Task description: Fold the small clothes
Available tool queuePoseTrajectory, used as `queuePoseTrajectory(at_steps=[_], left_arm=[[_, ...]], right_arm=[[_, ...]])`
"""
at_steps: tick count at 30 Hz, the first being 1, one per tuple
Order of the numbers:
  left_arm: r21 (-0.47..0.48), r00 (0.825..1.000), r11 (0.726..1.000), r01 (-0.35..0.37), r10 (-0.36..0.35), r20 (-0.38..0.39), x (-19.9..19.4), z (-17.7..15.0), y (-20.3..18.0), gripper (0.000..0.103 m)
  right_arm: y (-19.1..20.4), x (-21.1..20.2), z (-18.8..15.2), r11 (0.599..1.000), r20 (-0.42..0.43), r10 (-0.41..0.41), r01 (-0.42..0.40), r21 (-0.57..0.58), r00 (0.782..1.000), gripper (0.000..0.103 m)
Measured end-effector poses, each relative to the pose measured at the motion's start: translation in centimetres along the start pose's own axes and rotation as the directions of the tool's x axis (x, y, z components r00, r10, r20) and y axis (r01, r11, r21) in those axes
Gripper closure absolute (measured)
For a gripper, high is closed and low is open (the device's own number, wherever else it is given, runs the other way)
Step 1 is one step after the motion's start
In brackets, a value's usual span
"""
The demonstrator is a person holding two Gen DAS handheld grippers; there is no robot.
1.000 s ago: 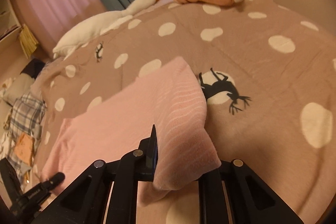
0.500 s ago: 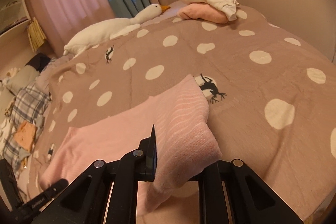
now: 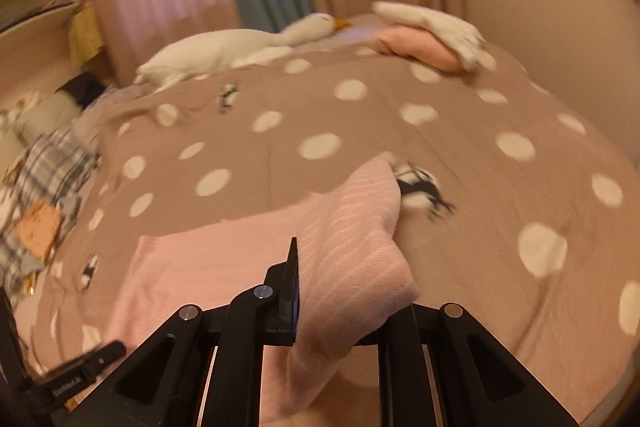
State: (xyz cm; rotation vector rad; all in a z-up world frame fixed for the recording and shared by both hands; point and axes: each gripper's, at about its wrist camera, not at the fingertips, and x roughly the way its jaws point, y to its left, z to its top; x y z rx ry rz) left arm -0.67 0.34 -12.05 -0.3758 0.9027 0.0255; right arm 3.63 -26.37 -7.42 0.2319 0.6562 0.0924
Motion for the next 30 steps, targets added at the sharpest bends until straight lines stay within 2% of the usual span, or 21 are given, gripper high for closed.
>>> queuePoseTrajectory(at_steps=[2,3,6,11,17,20,23,28,30], left_arm=[[-0.01,1.0,1.0,-0.017,0.017,0.022,-0.7,0.3,0.6,0.048],[-0.018,0.999,1.0,-0.026,0.027,0.037,-1.0,0.5,1.0,0.046],[-0.033,0.996,0.998,-0.053,0.055,0.073,-2.0,0.7,2.1,0.047],[-0.069,0.993,0.995,-0.071,0.076,0.088,-2.6,1.0,3.6,0.047],[-0.091,0.993,0.992,-0.083,0.09,0.082,-2.5,1.3,4.5,0.047],[-0.091,0.993,0.992,-0.086,0.093,0.078,-2.3,1.2,4.6,0.047],[-0.089,0.993,0.992,-0.086,0.093,0.074,-2.3,1.3,4.5,0.047],[-0.077,0.995,0.994,-0.072,0.077,0.068,-2.4,1.3,4.2,0.046],[-0.076,0.995,0.995,-0.064,0.069,0.065,-2.4,1.3,4.0,0.046]], right_arm=[[2.0,-0.3,0.4,0.998,0.015,0.031,-0.03,-0.056,0.999,0.087],[2.7,-0.3,0.4,0.996,0.019,0.041,-0.039,-0.077,0.999,0.087],[5.6,-0.4,0.5,0.984,0.02,0.084,-0.08,-0.157,0.996,0.087],[9.6,0.1,-0.6,0.951,-0.022,0.174,-0.174,-0.254,0.984,0.088],[12.7,2.5,-3.4,0.912,-0.155,0.24,-0.277,-0.302,0.958,0.088],[13.5,4.5,-5.2,0.902,-0.252,0.244,-0.314,-0.295,0.936,0.087],[13.9,5.6,-6.5,0.895,-0.307,0.239,-0.331,-0.298,0.921,0.087],[13.8,5.2,-6.8,0.89,-0.327,0.23,-0.334,-0.31,0.917,0.087],[13.5,4.8,-6.5,0.888,-0.334,0.249,-0.352,-0.295,0.909,0.086]])
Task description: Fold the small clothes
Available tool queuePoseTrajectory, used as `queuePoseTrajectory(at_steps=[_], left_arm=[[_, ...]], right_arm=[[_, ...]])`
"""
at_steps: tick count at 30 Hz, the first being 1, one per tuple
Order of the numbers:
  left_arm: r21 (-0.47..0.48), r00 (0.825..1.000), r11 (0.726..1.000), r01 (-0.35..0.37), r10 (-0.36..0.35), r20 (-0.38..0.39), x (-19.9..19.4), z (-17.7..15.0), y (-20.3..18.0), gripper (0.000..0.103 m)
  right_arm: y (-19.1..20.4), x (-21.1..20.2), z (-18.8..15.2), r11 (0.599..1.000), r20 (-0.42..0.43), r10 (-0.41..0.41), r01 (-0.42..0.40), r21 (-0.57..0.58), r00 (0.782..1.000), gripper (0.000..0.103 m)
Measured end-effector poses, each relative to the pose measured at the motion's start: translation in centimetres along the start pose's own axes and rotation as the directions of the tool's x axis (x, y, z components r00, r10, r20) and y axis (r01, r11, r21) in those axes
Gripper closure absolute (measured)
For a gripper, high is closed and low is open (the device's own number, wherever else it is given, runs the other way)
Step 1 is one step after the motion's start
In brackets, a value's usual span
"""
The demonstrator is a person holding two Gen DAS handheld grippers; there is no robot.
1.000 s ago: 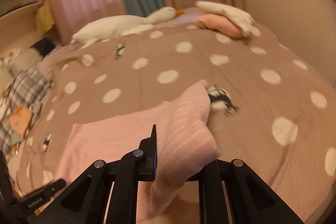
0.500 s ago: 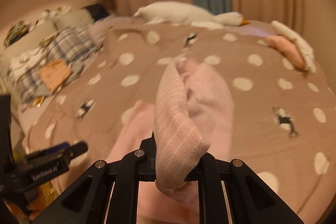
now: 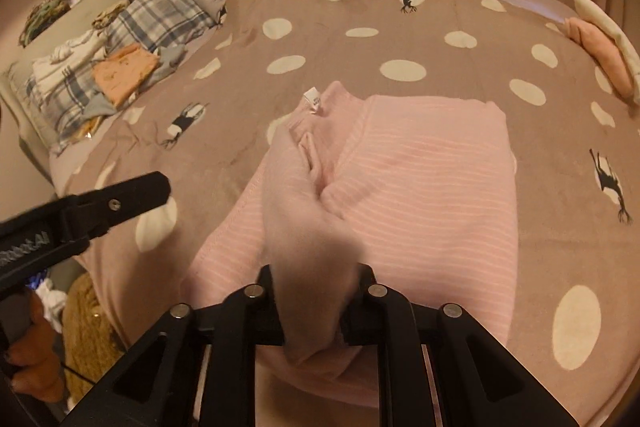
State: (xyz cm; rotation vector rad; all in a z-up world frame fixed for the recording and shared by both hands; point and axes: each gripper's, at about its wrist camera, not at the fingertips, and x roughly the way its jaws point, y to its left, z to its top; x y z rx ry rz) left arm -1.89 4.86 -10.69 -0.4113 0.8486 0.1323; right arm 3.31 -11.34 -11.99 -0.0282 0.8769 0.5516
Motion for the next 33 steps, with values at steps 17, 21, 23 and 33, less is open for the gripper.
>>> queuePoseTrajectory(at_steps=[17,21,23,33], left_arm=[[0.017,0.948,0.959,0.284,-0.279,-0.152,0.6,-0.8,-3.2,0.039],[0.045,0.947,0.962,0.27,-0.256,-0.196,1.9,-1.8,-4.5,0.04],[0.05,0.945,0.962,0.27,-0.254,-0.204,2.5,-2.1,-4.6,0.041],[0.041,0.952,0.96,0.276,-0.267,-0.153,3.4,-1.9,-4.6,0.09]], right_arm=[[-7.1,-6.1,-0.4,0.972,0.157,0.015,-0.051,0.231,0.987,0.046],[-8.0,-5.6,-0.7,0.964,0.136,-0.029,-0.008,0.266,0.99,0.046],[-8.2,-5.2,-0.9,0.961,0.118,-0.03,-0.004,0.277,0.993,0.046],[-8.2,-4.2,-1.4,0.963,0.073,-0.035,0.014,0.268,0.997,0.046]])
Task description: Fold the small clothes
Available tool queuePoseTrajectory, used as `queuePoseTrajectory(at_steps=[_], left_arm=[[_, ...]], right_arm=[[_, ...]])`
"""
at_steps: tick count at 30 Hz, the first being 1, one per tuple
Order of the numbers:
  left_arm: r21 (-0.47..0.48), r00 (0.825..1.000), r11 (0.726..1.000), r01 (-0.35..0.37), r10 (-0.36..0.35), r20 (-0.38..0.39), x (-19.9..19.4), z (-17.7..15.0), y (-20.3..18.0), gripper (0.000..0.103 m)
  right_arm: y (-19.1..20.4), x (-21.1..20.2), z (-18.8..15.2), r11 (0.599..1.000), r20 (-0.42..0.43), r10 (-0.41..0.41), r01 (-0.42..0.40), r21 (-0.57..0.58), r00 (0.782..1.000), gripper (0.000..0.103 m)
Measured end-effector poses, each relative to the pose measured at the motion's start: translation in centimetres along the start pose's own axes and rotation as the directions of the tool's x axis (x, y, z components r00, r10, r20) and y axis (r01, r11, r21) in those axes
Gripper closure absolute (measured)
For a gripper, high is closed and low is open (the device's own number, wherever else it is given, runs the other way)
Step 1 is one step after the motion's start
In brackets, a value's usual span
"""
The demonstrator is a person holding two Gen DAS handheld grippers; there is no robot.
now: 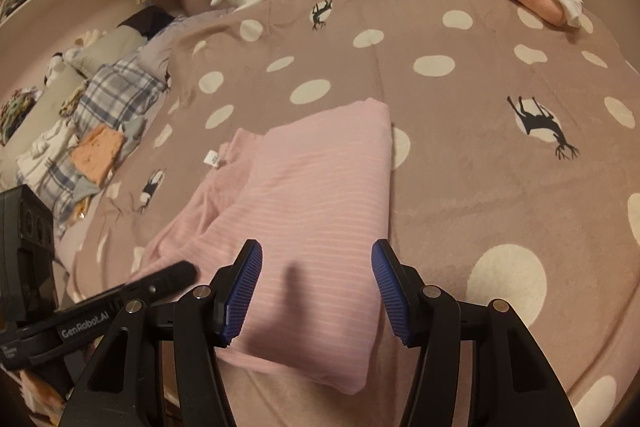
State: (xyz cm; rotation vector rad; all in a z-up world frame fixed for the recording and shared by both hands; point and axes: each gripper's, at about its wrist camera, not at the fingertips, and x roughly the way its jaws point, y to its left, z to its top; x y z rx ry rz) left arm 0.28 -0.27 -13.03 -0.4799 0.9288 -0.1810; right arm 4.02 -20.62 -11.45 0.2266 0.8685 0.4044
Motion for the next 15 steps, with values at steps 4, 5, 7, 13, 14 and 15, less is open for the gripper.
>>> queuePoseTrajectory(at_steps=[4,5,7,13,14,15], left_arm=[[0.028,1.0,1.0,0.012,-0.013,0.016,-1.6,-0.2,-0.6,0.091],[0.032,1.0,0.999,0.019,-0.019,0.02,-2.0,-0.3,-0.6,0.091],[0.051,0.999,0.999,0.005,-0.007,0.032,-2.9,-0.6,-0.7,0.091],[0.078,0.994,0.992,-0.102,0.105,-0.033,-0.5,-1.7,0.7,0.089],[0.079,0.993,0.991,-0.108,0.111,-0.043,-0.2,-1.8,1.0,0.086],[0.085,0.991,0.99,-0.114,0.119,-0.056,0.1,-1.8,1.1,0.085]], right_arm=[[0.1,0.1,-0.1,1.0,-0.009,-0.008,0.008,-0.005,1.0,0.046],[0.0,0.1,-0.1,1.0,-0.009,-0.003,0.003,-0.005,1.0,0.046],[-0.1,0.0,-0.2,1.0,-0.011,0.005,-0.005,-0.002,1.0,0.046],[-0.3,0.5,-0.3,1.0,-0.024,0.001,-0.001,0.003,1.0,0.046],[-0.3,0.7,-0.4,1.0,-0.029,0.001,-0.001,0.003,1.0,0.046],[-0.4,0.8,-0.4,1.0,-0.034,0.0,0.0,0.002,0.999,0.046]])
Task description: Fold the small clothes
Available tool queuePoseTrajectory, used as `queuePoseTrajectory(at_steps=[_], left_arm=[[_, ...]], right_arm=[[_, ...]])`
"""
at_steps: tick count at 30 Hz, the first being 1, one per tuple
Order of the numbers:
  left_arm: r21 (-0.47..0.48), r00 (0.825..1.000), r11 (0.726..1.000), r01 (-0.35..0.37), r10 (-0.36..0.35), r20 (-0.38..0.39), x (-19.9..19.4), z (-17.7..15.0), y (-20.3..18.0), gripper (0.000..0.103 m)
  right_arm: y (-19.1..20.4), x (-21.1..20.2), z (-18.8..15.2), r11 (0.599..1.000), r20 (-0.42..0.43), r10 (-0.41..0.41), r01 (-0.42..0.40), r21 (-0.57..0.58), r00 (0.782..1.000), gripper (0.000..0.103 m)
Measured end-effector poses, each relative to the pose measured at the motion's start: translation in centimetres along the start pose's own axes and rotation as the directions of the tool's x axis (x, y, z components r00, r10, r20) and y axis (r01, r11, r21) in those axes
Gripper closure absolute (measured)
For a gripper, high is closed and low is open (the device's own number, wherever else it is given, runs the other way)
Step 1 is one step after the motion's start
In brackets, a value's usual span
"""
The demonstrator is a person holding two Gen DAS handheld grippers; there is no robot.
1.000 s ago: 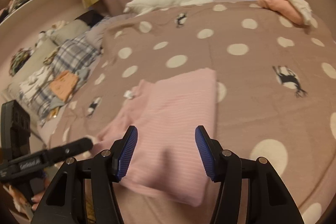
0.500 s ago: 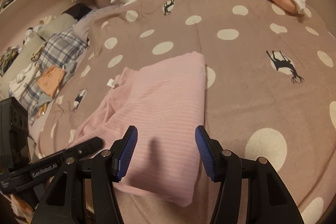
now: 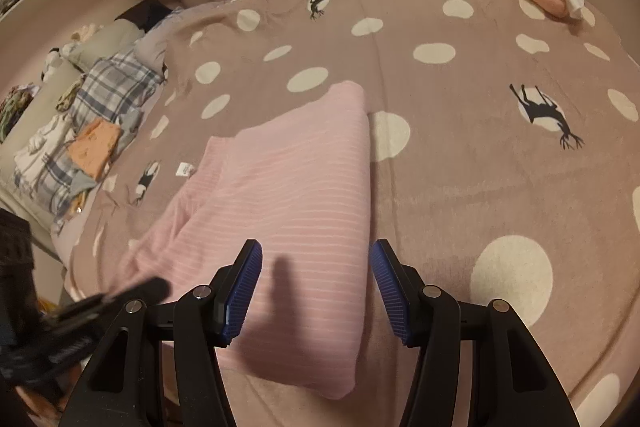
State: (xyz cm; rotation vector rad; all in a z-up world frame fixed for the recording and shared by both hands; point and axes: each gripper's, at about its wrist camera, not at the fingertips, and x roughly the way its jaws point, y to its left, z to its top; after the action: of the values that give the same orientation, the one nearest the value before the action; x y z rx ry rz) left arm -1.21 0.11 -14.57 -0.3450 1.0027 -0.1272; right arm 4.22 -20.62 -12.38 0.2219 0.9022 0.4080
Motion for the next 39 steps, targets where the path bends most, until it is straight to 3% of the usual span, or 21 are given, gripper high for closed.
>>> queuePoseTrajectory(at_steps=[3,4,6,8,9,14,19,24,26,28,29,34,39], left_arm=[[0.011,1.0,1.0,0.018,-0.018,-0.014,-0.2,0.3,0.1,0.083],[0.009,0.999,0.999,0.034,-0.034,-0.017,-0.5,0.6,0.2,0.077],[-0.002,0.999,0.999,0.037,-0.037,-0.006,-1.1,1.1,0.5,0.06],[-0.014,0.999,1.0,0.022,-0.022,0.03,-1.8,1.9,0.9,0.035],[-0.018,0.999,1.0,0.006,-0.006,0.045,-1.8,2.4,1.2,0.032],[-0.039,1.0,0.999,0.011,-0.011,0.007,0.2,3.9,1.7,0.027],[-0.081,0.99,0.993,0.085,-0.094,-0.108,3.8,4.3,1.6,0.027],[-0.083,0.989,0.993,0.082,-0.091,-0.113,5.0,4.3,1.4,0.029],[-0.073,0.99,0.994,0.08,-0.087,-0.109,5.0,4.4,1.3,0.036],[-0.061,0.991,0.995,0.078,-0.084,-0.103,5.0,4.3,1.1,0.045],[-0.059,0.992,0.995,0.079,-0.084,-0.098,5.1,4.3,1.0,0.054],[-0.025,0.997,0.998,0.057,-0.058,-0.049,4.2,4.3,-0.3,0.067],[0.013,0.997,0.998,0.069,-0.069,0.018,2.4,4.9,-2.0,0.068]], right_arm=[[-0.1,0.3,-0.1,1.0,-0.011,-0.01,0.01,-0.003,1.0,0.046],[-0.1,0.4,-0.1,1.0,-0.014,-0.012,0.012,-0.002,1.0,0.046],[-0.2,0.5,0.0,1.0,-0.019,-0.011,0.011,0.002,1.0,0.045],[-0.3,0.6,0.2,1.0,-0.022,-0.004,0.005,0.005,1.0,0.033],[-0.4,0.5,0.2,1.0,-0.018,0.001,-0.001,0.005,1.0,0.027],[-0.9,1.1,1.3,0.998,-0.022,0.057,-0.056,0.016,0.998,0.026],[-1.8,4.0,1.8,0.993,-0.113,0.11,-0.105,0.049,0.987,0.026],[-1.8,5.4,1.0,0.996,-0.142,0.089,-0.086,0.032,0.986,0.026],[-1.5,5.5,0.9,0.995,-0.137,0.098,-0.096,0.018,0.986,0.026],[-1.4,5.7,1.1,0.994,-0.137,0.107,-0.107,0.014,0.985,0.042],[-1.4,5.9,1.2,0.994,-0.14,0.108,-0.106,0.017,0.984,0.044],[-0.8,5.2,1.6,0.995,-0.106,0.099,-0.102,-0.02,0.989,0.075],[-0.5,3.4,2.5,0.993,-0.044,0.1,-0.102,-0.053,0.994,0.077]])
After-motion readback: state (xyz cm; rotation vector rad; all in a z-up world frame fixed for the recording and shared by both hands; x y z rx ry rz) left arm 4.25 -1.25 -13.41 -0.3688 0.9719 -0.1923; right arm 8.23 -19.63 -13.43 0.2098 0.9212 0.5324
